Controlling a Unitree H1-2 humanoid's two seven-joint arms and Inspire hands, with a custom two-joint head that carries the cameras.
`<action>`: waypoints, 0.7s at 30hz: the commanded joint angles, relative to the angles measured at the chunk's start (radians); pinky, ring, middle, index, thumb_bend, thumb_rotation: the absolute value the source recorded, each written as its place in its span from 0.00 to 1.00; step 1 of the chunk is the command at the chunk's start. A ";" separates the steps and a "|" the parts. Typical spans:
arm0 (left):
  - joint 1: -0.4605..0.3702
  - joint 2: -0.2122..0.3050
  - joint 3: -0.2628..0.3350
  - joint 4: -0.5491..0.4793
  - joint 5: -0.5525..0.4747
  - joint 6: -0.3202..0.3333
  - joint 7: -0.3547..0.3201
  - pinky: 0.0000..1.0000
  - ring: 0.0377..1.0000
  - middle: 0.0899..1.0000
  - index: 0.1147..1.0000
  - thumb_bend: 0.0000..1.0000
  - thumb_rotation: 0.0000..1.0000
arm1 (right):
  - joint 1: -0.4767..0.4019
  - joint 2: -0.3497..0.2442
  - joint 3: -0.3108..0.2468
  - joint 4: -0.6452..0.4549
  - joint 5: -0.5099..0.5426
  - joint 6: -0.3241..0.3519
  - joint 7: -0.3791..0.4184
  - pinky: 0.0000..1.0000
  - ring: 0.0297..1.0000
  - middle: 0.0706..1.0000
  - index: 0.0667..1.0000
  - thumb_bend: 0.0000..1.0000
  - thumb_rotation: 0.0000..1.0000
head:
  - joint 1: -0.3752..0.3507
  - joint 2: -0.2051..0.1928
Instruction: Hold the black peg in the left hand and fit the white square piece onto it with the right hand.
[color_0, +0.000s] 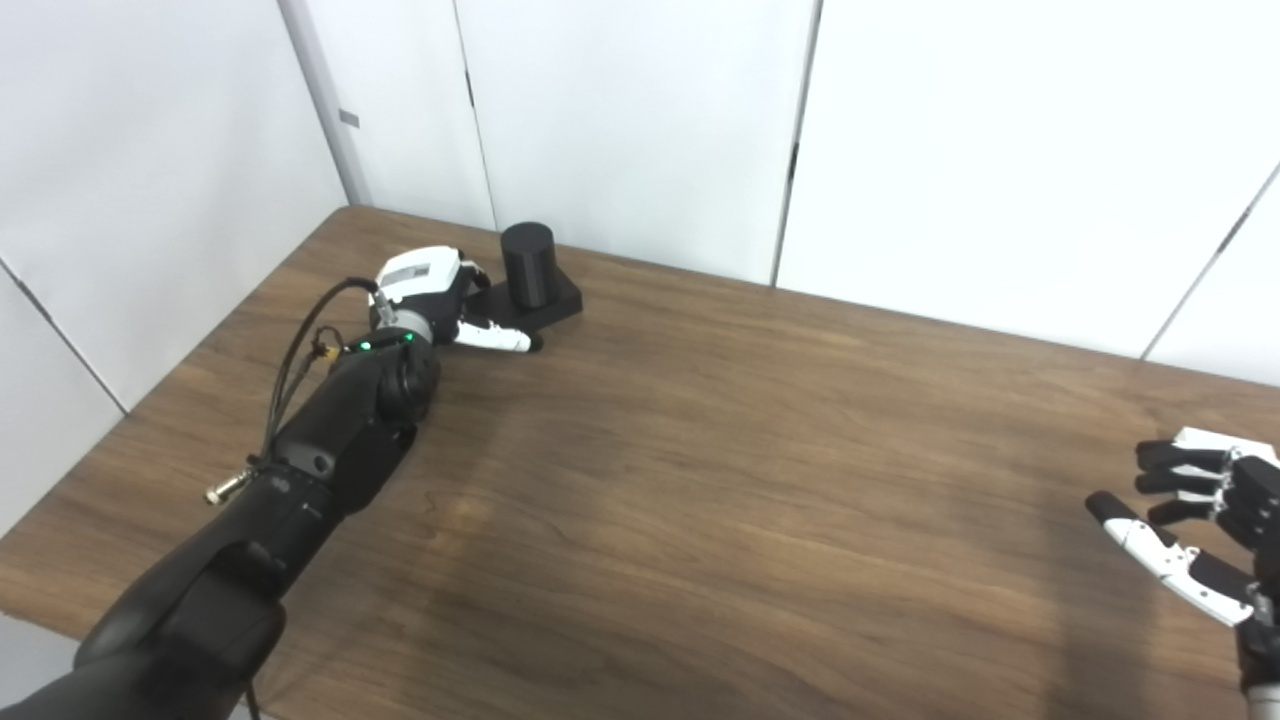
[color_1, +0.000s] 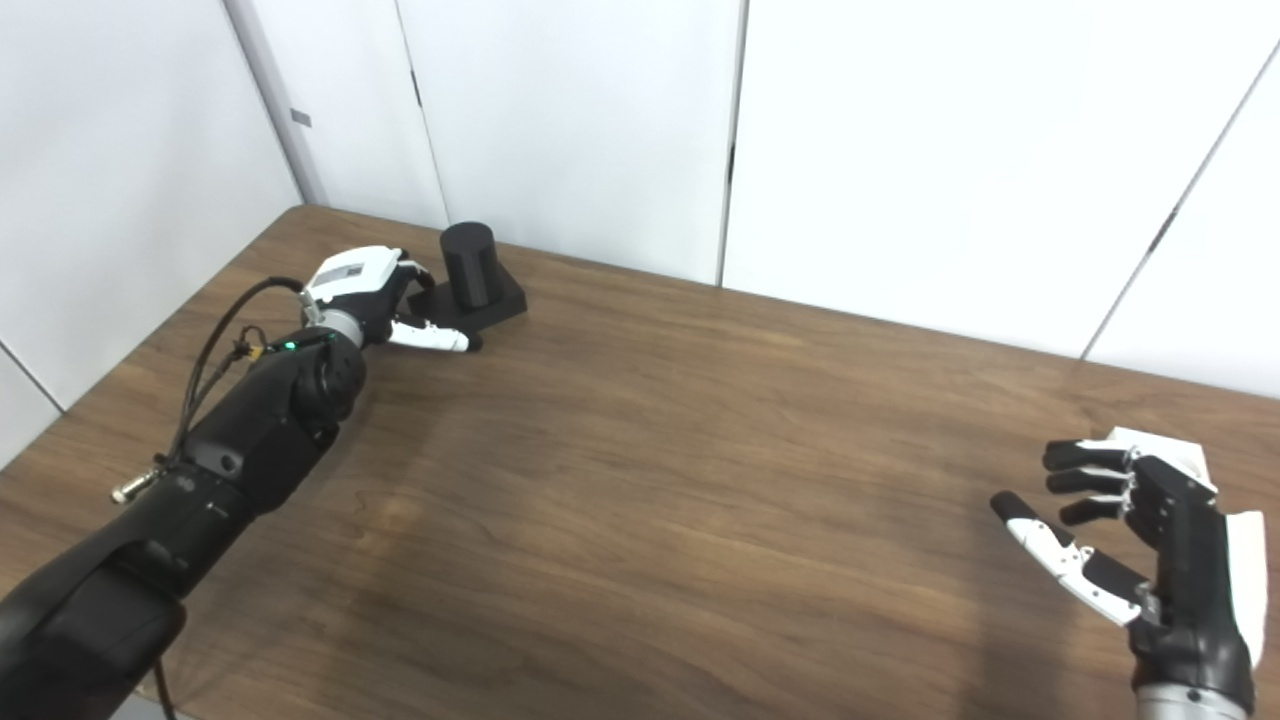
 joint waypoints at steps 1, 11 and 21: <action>-0.070 0.030 0.004 -0.002 0.007 -0.021 0.013 0.91 1.00 0.99 0.80 0.99 0.60 | -0.020 -0.005 -0.009 -0.034 0.001 -0.013 -0.004 0.42 0.53 0.59 0.45 0.50 0.11 | 0.001 0.001; -0.087 0.029 0.000 0.057 -0.008 -0.051 0.020 0.85 0.96 0.94 0.73 0.85 0.46 | -0.013 -0.009 -0.012 -0.035 -0.006 -0.017 -0.005 0.42 0.52 0.59 0.45 0.50 0.11 | -0.005 0.010; -0.083 0.027 0.001 0.082 -0.020 -0.070 0.022 0.77 0.93 0.90 0.65 0.78 0.39 | -0.009 -0.011 -0.015 -0.048 -0.003 -0.004 0.001 0.41 0.52 0.59 0.45 0.50 0.11 | -0.003 0.017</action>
